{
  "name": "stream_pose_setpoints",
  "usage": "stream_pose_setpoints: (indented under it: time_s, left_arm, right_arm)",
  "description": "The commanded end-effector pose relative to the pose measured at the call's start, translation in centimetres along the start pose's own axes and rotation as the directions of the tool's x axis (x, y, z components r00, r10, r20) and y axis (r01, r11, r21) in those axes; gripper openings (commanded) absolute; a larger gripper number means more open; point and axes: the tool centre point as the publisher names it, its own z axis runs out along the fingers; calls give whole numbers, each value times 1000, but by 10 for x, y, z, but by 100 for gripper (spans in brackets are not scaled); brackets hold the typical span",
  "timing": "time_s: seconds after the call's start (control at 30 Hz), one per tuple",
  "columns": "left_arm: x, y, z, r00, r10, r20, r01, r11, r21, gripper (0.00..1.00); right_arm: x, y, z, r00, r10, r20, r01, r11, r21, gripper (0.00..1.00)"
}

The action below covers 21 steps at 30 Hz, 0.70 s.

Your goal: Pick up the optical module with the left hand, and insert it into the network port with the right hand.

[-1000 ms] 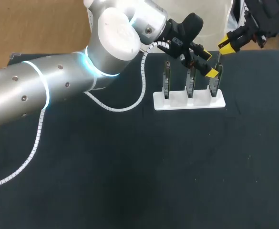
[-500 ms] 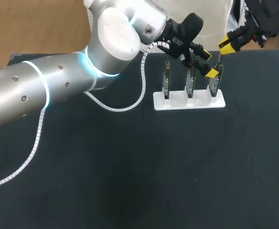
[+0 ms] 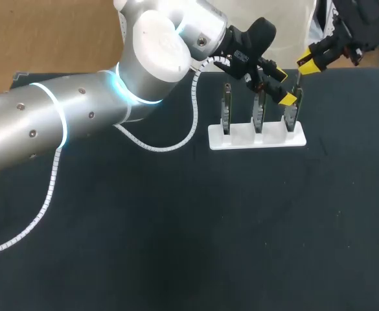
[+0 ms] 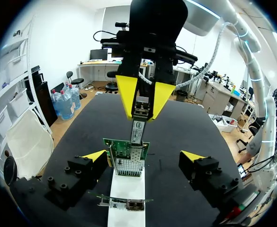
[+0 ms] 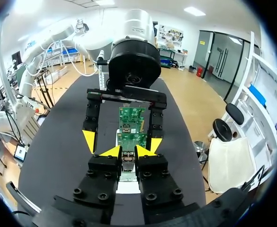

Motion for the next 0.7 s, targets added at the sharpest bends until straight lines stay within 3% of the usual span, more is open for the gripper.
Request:
stream_pose_setpoints:
  time_s: [0.03,0.7]
  left_arm:
    - [-2,2,0,1000,-2,-6,2,1000,4,100]
    - [-2,2,0,1000,-2,-6,2,1000,4,100]
  right_arm:
    - [1,0,2,1000,3,1,-3,1000,-2,0]
    - [-2,0,0,1000,-7,1,7,1000,5,0]
